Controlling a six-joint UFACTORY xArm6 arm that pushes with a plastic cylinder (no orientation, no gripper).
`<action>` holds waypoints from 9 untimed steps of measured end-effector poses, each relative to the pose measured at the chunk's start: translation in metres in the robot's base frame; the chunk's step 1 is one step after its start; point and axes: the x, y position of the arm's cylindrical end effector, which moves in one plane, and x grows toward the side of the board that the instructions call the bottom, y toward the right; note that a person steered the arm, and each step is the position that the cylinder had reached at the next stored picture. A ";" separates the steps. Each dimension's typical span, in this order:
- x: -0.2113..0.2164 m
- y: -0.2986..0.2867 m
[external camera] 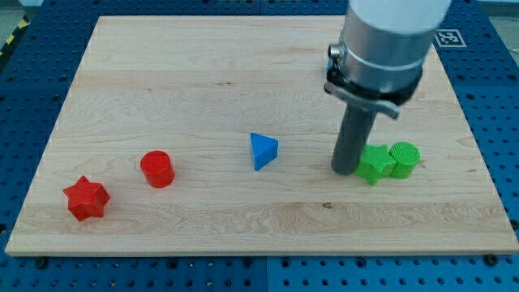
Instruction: Push the green star slightly up
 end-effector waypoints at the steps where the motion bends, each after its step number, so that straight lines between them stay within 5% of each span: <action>1: 0.028 0.011; 4: 0.027 0.088; 9: -0.016 0.006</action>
